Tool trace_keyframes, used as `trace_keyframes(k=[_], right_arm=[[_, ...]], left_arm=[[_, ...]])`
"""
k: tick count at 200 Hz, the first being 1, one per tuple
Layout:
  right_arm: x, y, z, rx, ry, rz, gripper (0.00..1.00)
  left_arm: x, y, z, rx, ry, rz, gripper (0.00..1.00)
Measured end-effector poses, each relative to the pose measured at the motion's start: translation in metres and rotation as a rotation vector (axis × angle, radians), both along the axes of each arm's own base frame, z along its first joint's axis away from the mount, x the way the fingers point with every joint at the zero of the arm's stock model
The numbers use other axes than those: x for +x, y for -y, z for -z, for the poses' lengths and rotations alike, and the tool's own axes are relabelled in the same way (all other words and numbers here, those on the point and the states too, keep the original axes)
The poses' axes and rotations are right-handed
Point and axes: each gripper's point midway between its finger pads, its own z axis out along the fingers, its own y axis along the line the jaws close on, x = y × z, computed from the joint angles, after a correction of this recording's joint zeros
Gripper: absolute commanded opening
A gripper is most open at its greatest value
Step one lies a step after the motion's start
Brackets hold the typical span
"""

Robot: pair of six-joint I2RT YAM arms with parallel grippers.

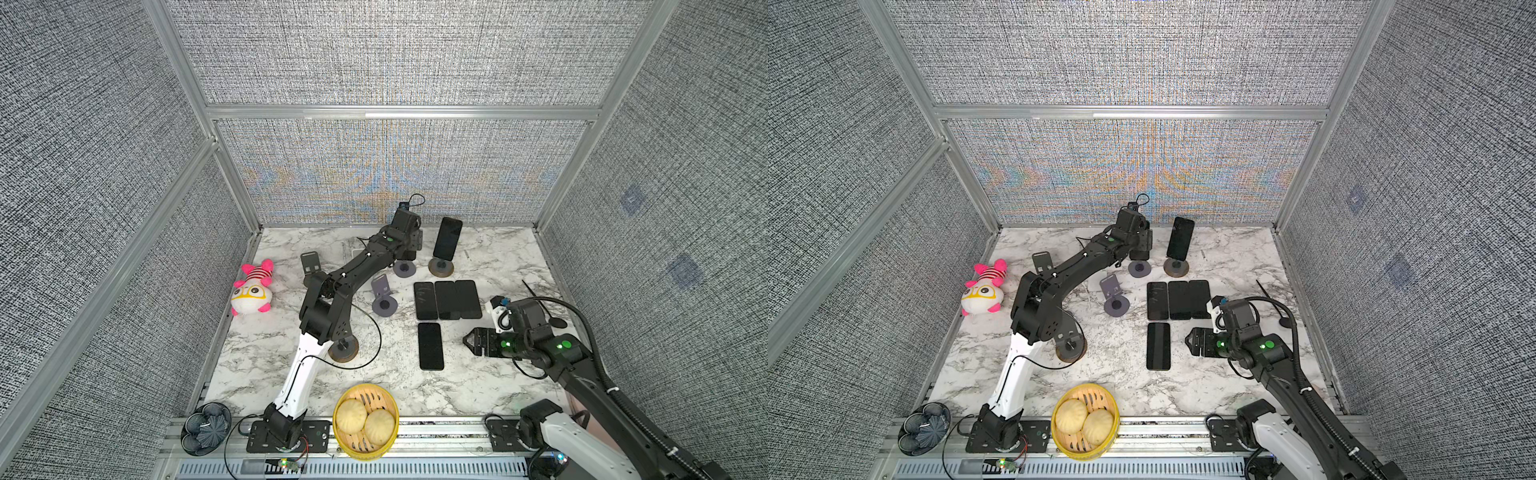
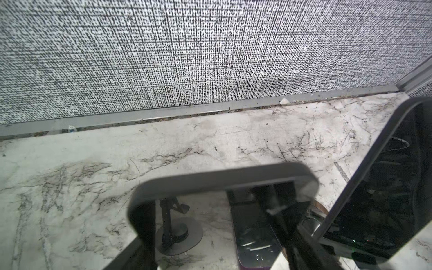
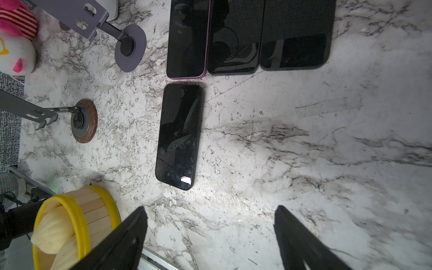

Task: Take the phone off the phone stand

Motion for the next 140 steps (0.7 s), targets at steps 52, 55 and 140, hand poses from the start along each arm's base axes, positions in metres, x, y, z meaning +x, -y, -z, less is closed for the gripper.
trace_keyframes(k=[52, 55, 140], right_arm=[[-0.001, 0.0, -0.003, 0.006, 0.018, 0.001, 0.86], [-0.001, 0.001, -0.003, 0.006, 0.018, 0.001, 0.86], [-0.002, 0.001, -0.006, 0.013, 0.03, 0.005, 0.86]], left_arm=[[-0.001, -0.001, -0.001, -0.004, 0.005, 0.0, 0.68], [-0.002, -0.001, -0.001, -0.004, 0.005, 0.001, 0.68], [-0.014, -0.006, -0.008, -0.007, -0.019, 0.013, 0.65]])
